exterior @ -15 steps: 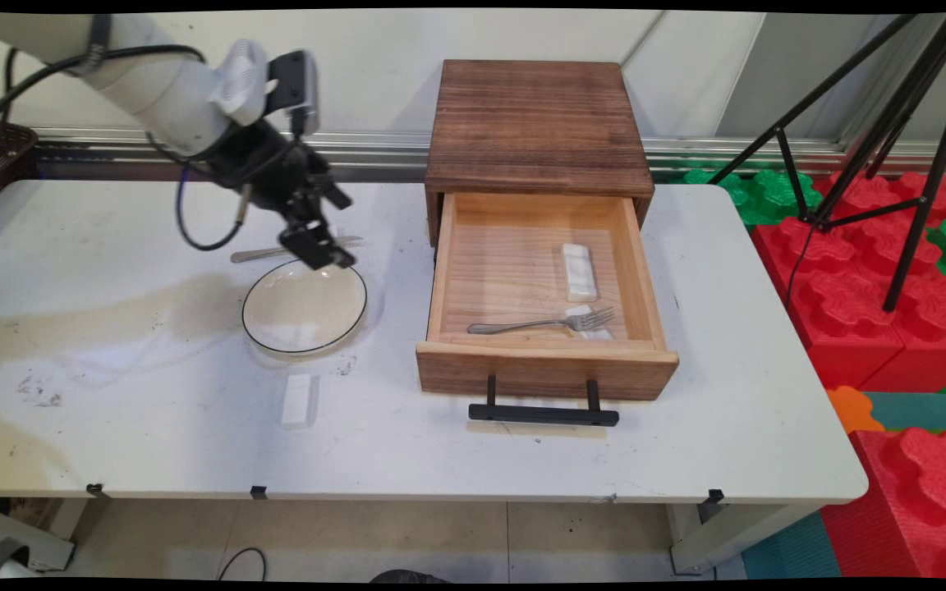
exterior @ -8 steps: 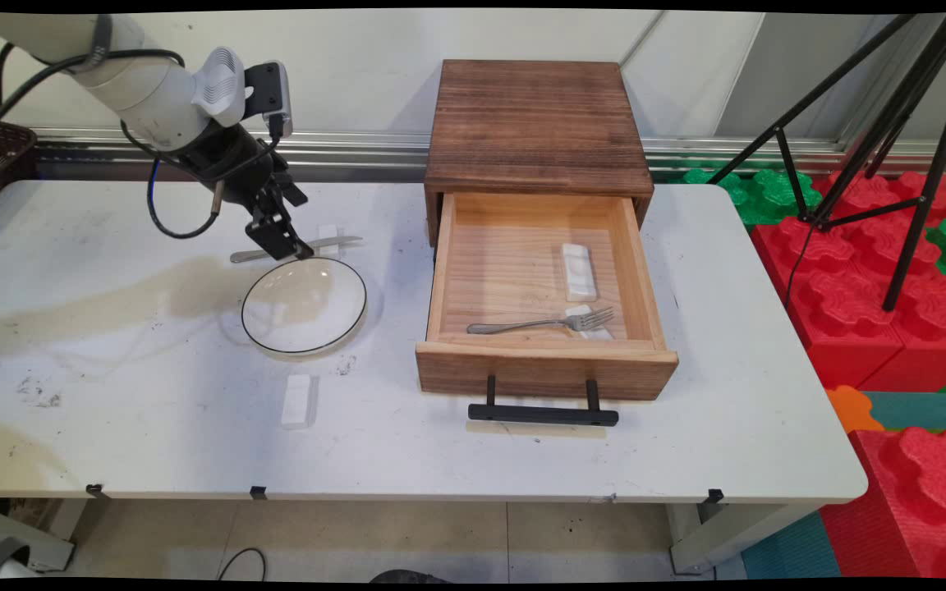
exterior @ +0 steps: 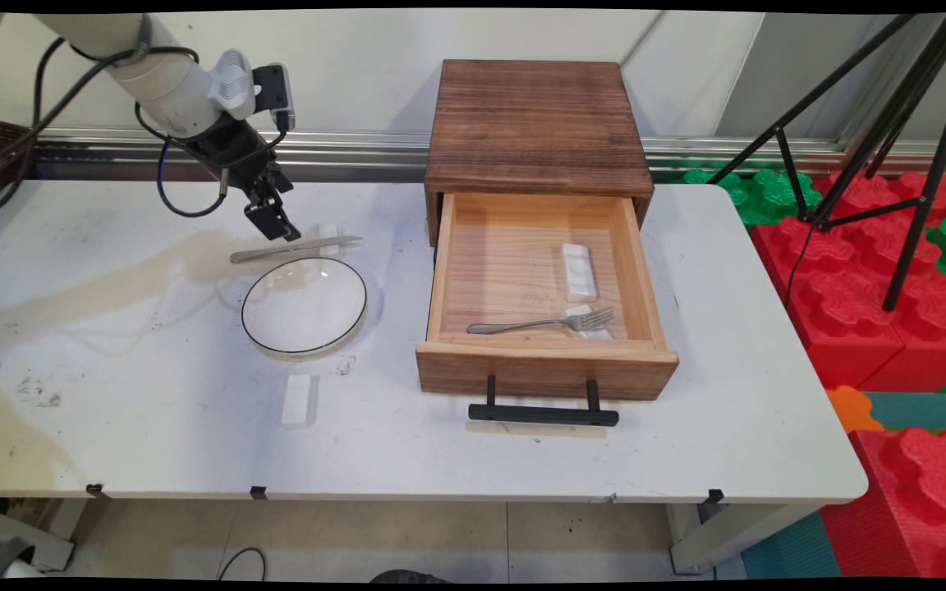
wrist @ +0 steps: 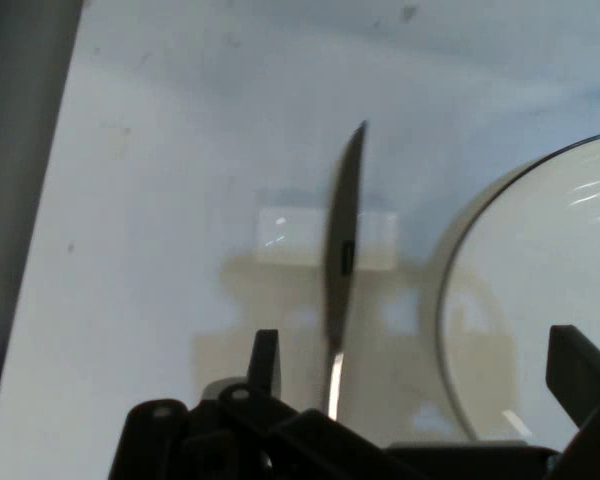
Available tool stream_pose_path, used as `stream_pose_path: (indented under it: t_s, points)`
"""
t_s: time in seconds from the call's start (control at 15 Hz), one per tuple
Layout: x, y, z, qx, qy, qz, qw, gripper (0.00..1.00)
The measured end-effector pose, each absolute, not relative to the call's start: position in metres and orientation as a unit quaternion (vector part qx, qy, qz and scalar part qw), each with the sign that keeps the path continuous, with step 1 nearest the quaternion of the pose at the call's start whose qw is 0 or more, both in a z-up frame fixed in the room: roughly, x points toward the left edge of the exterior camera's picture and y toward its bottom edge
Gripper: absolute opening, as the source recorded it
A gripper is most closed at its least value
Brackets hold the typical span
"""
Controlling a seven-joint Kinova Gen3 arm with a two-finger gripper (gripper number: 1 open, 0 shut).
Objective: Pick up the knife from the left of the white plate
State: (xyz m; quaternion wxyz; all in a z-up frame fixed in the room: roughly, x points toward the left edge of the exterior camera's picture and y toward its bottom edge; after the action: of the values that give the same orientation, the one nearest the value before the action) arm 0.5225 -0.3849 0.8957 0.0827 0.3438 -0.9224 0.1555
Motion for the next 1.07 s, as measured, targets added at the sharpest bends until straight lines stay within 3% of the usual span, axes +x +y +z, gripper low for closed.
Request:
stream_pose_path:
  t_s: [1.07]
  points:
    - [0.566,-0.448,0.835,0.314,-0.942,0.114,0.040,1.00]
